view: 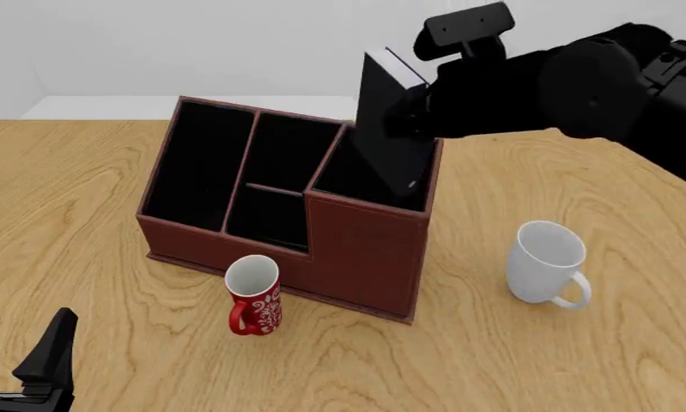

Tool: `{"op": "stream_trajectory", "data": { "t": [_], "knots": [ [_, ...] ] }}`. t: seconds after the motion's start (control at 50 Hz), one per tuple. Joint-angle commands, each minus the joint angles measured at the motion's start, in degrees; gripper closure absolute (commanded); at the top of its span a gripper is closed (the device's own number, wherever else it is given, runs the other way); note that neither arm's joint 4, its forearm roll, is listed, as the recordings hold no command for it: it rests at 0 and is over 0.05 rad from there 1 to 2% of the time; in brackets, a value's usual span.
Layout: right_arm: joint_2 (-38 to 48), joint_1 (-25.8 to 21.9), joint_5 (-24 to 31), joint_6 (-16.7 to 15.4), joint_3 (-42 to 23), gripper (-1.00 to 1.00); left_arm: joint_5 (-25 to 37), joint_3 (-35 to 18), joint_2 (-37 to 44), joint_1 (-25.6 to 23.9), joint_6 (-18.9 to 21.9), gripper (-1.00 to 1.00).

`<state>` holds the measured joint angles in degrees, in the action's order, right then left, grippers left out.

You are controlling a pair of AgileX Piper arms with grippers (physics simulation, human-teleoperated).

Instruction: Pick up the book and place it in the right compartment of the caddy.

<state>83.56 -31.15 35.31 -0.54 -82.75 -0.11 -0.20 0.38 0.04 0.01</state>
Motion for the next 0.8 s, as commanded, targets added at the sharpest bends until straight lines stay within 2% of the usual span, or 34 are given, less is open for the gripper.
{"op": "stream_trajectory", "data": {
  "t": [0.02, 0.8],
  "knots": [
    [1.7, 1.1, -1.9, 1.2, -0.2, 1.0, 0.0, 0.1, -0.1, 0.1, 0.0, -1.0],
    [6.6, 1.6, -7.0, 4.1, 3.1, 1.0, 0.0, 0.0, -0.1, 0.1, 0.0, -1.0]
  ]
}}
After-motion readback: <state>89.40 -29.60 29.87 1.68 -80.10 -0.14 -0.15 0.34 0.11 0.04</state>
